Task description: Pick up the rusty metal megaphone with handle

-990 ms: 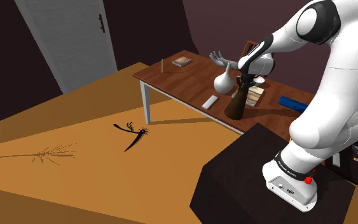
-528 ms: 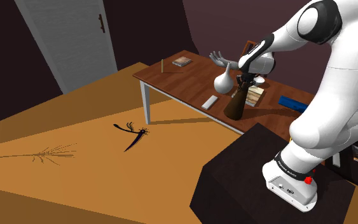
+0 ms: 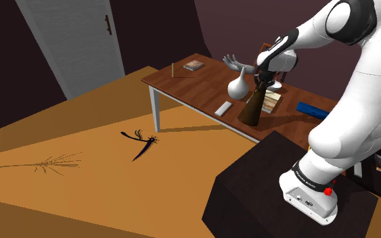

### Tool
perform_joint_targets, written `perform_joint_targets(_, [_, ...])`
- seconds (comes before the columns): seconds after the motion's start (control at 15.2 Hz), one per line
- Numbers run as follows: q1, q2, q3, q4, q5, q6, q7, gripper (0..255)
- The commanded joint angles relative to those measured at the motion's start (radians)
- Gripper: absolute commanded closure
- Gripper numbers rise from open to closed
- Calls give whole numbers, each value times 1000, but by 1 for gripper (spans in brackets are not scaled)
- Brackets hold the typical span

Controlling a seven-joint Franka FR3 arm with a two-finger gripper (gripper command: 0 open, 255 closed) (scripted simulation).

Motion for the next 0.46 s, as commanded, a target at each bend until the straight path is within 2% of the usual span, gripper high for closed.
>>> perform_joint_targets(0.0, [6, -27, -6, 1, -13, -22, 10, 255])
perform_joint_targets(0.4, [13, -67, -15, 10, -33, -72, 24, 255])
